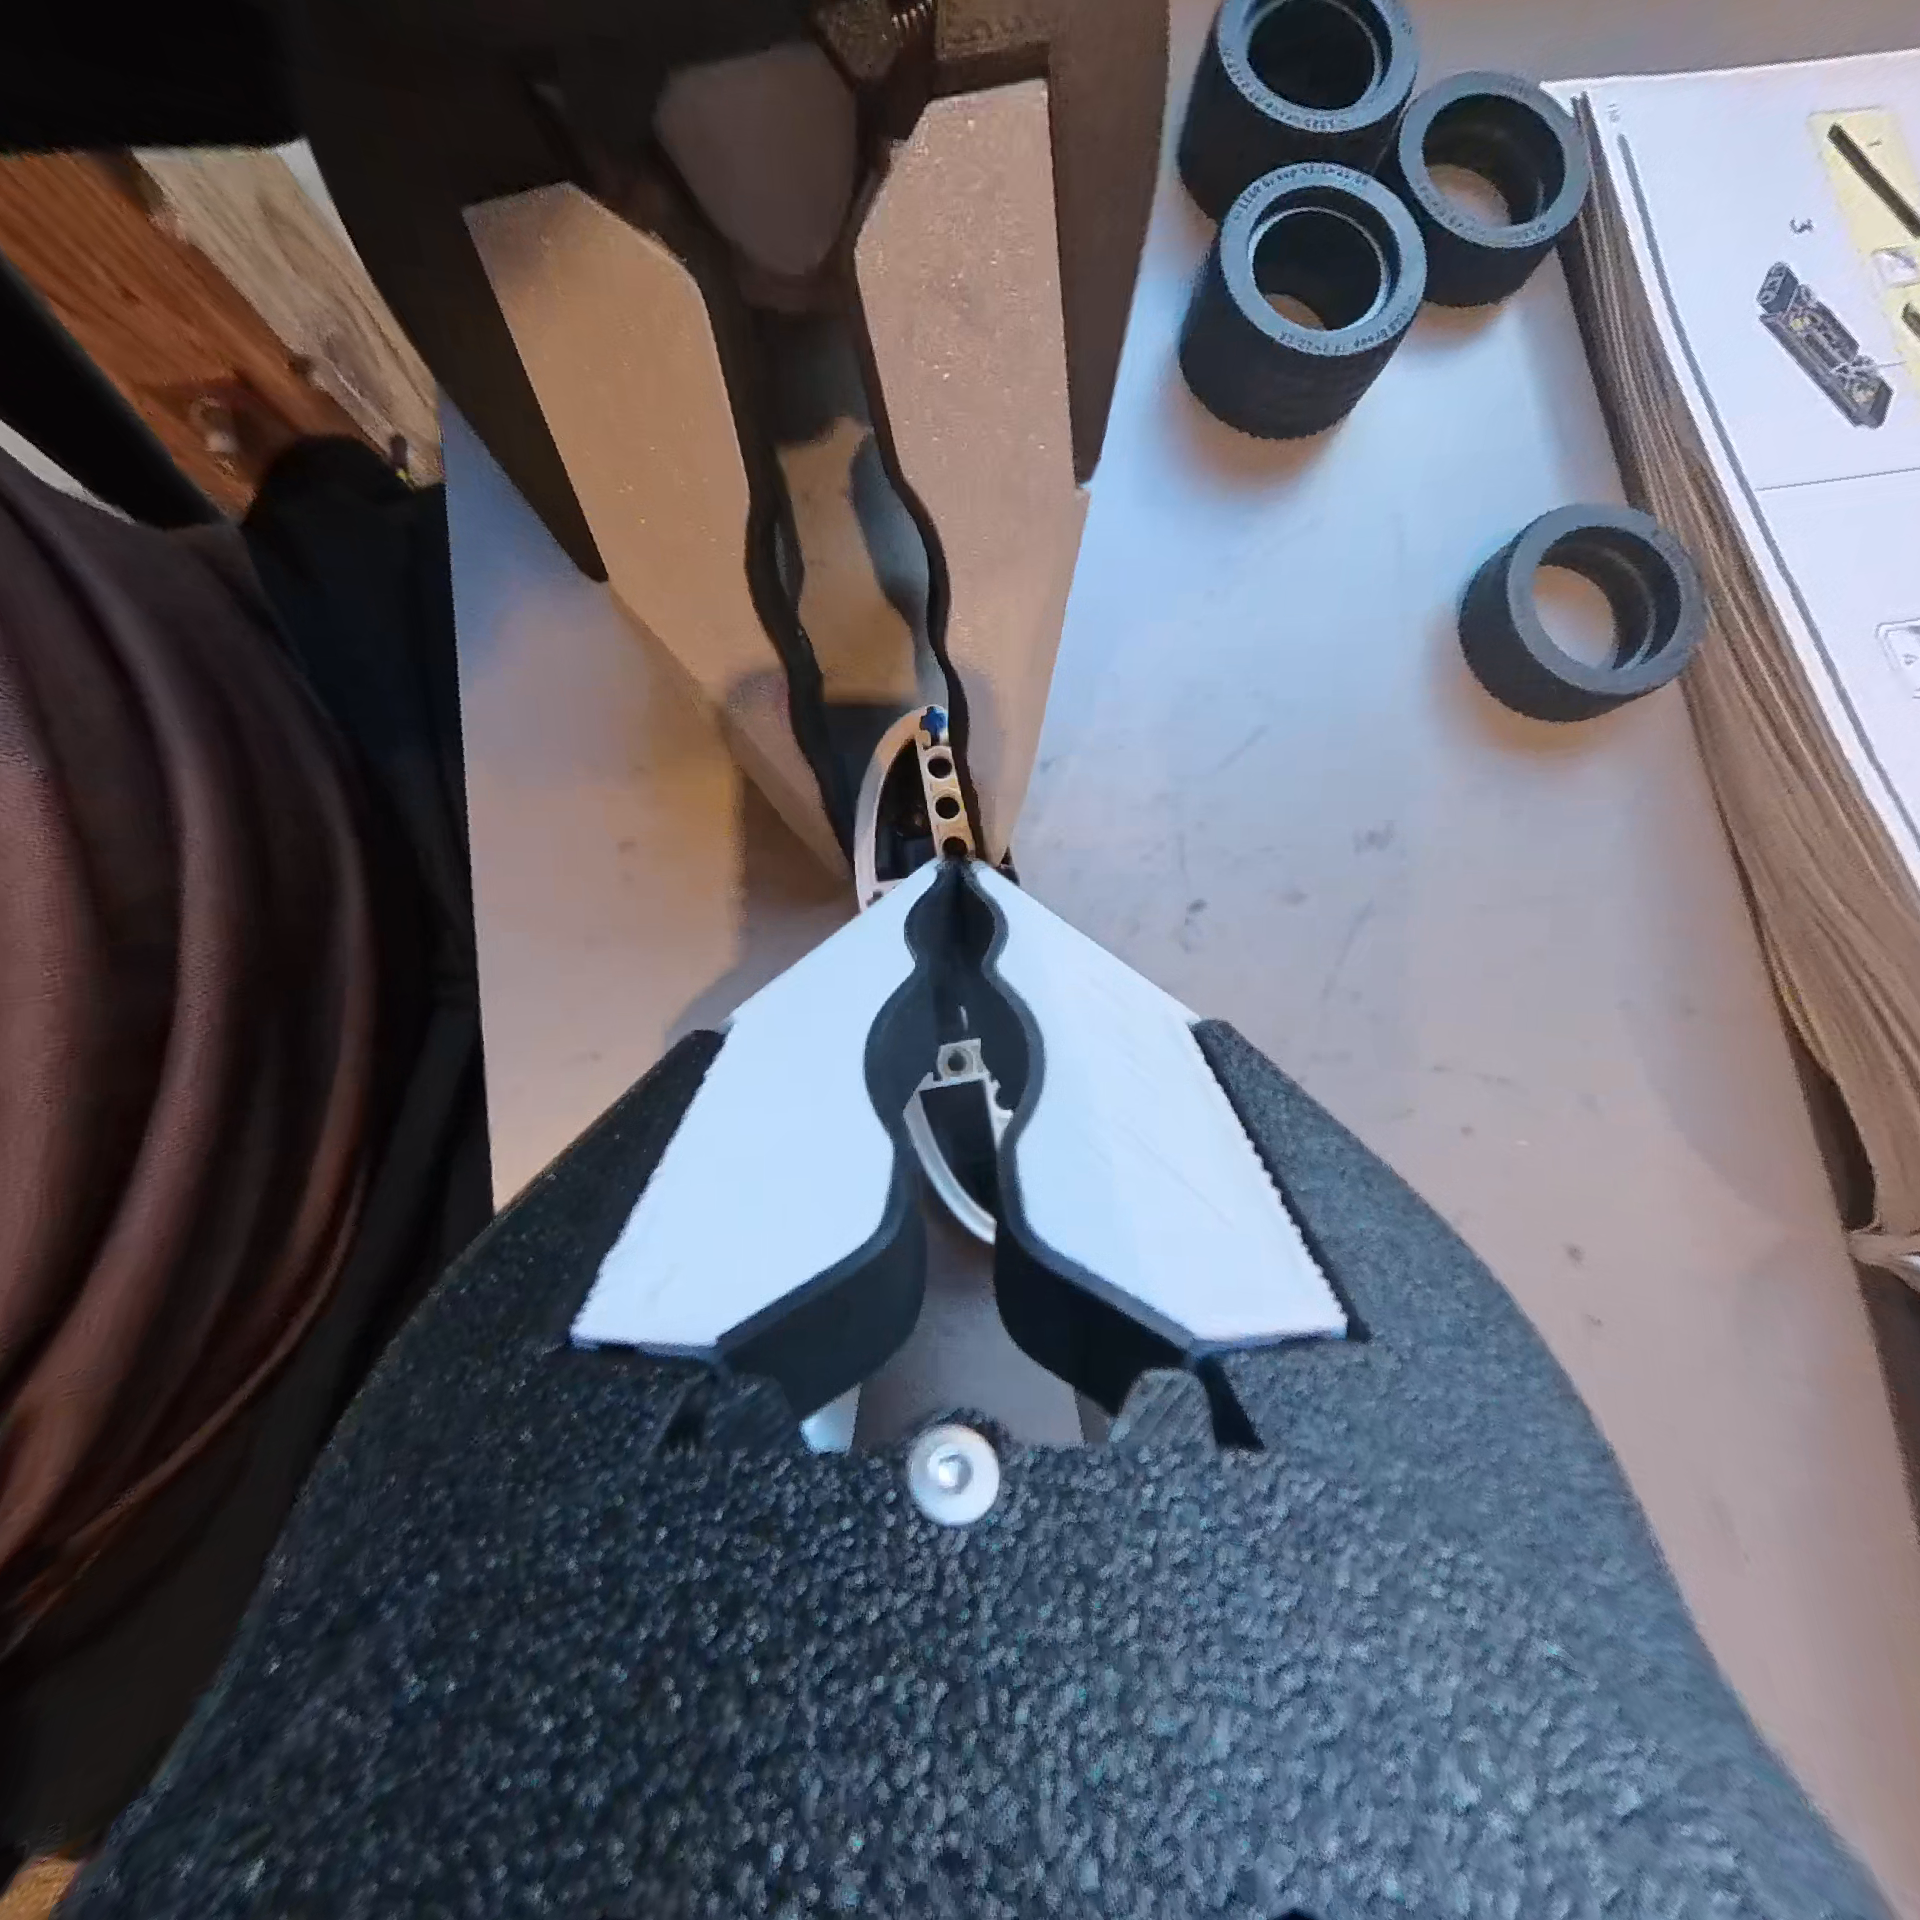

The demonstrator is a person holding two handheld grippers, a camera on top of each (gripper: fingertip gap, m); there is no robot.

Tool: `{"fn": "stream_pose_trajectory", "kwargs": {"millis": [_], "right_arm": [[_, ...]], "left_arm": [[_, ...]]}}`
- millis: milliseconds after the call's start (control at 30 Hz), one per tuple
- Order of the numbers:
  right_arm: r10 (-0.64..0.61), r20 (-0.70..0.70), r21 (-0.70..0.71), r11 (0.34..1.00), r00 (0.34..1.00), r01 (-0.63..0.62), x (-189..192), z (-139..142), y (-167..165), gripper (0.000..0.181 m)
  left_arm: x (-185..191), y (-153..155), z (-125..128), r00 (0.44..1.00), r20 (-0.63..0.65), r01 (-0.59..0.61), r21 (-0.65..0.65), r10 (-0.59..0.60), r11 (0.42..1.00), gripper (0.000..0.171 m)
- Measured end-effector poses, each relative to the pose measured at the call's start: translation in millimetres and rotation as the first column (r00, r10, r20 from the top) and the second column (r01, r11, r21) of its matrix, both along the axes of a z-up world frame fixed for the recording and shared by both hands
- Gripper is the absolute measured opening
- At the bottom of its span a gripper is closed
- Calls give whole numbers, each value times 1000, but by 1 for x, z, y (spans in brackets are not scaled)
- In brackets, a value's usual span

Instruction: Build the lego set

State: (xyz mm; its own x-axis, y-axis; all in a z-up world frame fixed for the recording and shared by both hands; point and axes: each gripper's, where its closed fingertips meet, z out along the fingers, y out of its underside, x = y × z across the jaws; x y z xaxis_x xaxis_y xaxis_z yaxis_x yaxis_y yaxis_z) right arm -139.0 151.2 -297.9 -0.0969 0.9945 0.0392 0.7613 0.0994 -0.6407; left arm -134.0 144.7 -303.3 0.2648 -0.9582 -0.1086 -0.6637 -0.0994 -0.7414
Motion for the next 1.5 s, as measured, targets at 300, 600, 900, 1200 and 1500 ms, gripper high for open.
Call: {"fn": "stream_pose_trajectory", "kwargs": {"millis": [300, 600, 900, 1200, 1500], "right_arm": [[-56, -43, -19, 998, 997, 56, 7, 11, 8, 2], [-205, -92, -9, 979, 975, 205, 42, 13, 12, 42], [-262, -300, 108, 946, 917, 306, 48, 34, -2, 43], [-305, -335, 139, 920, 891, 367, 53, 25, 11, 50], [-305, -309, 61, 939, 901, 339, 50, 18, 17, 51]], "left_arm": [[1, 2, 1, 999, -16, -48, 43, 49, 998, 21], [-10, 3, 8, 994, 34, -108, 15, 108, 994, 61], [-33, 11, 23, 965, 106, -251, 107, 240, 962, 60], [-18, 9, 1, 983, -14, -180, 35, 181, 983, 68], [-6, 22, -4, 983, 1, -182, -123, 183, 976, 31]]}}
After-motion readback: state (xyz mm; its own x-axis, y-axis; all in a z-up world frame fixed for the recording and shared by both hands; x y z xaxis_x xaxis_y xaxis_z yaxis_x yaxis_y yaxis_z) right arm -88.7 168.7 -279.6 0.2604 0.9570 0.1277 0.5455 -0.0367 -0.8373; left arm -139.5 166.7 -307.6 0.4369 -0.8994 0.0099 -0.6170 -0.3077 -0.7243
